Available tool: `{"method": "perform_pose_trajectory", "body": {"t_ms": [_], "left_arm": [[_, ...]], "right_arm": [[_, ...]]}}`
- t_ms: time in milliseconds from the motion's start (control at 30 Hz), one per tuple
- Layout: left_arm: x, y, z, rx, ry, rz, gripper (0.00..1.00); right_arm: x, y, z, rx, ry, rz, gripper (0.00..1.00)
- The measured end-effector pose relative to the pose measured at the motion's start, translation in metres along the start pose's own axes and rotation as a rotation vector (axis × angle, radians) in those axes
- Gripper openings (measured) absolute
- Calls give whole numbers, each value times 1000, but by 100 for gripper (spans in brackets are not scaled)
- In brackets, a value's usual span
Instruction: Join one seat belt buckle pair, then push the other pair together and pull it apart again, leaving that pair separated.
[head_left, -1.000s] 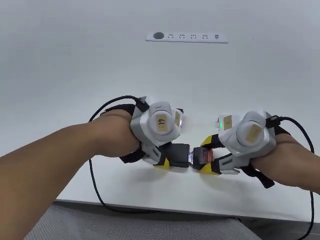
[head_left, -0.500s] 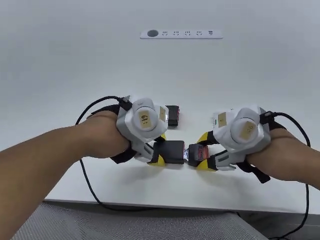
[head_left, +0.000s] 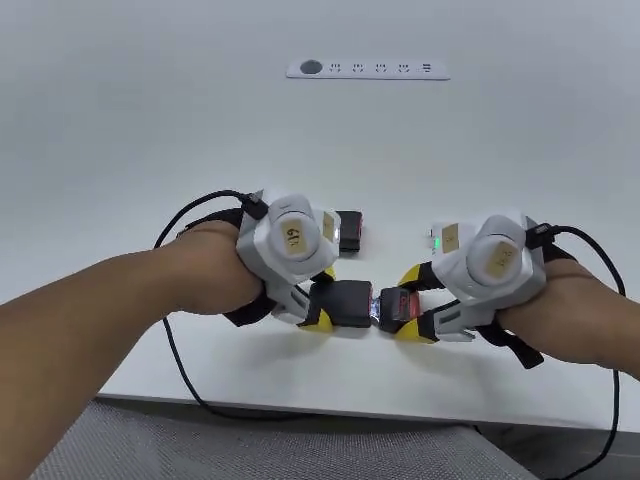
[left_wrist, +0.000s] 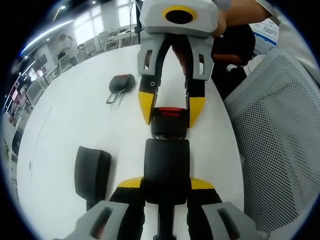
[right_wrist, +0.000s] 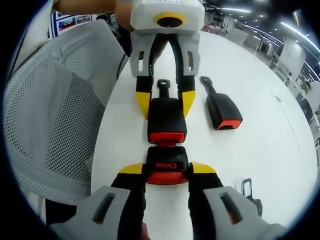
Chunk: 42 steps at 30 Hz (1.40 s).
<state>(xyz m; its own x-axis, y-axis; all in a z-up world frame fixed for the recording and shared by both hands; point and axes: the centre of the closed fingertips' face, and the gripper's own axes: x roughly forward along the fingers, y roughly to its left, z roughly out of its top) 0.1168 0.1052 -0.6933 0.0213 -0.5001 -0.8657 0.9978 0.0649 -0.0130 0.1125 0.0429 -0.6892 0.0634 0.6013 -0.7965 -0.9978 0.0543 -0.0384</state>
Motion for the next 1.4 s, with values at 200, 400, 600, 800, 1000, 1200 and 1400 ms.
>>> {"method": "perform_pose_trajectory", "body": {"t_ms": [200,400,600,800,1000,1200,1400], "left_arm": [[0,1,-1,8,7,-4,33],[1,1,0,29,9,3,34],[-5,2,3,-17,-27,17,35],[-22,10,12,-28,-65,35,40],[-33,25,6,-39,-74,72,42],[-42,53,3,-79,-90,120,43],[-44,77,5,-89,-101,149,45]], "right_arm": [[0,1,1,-3,4,-4,32],[-1,2,2,-8,-12,-16,33],[-3,2,6,29,-31,-13,34],[-11,-1,15,16,-43,-25,37],[-17,-16,19,-10,-51,-36,37],[-25,-33,18,-8,-50,-57,36],[-38,-62,3,5,-34,-95,36]]}}
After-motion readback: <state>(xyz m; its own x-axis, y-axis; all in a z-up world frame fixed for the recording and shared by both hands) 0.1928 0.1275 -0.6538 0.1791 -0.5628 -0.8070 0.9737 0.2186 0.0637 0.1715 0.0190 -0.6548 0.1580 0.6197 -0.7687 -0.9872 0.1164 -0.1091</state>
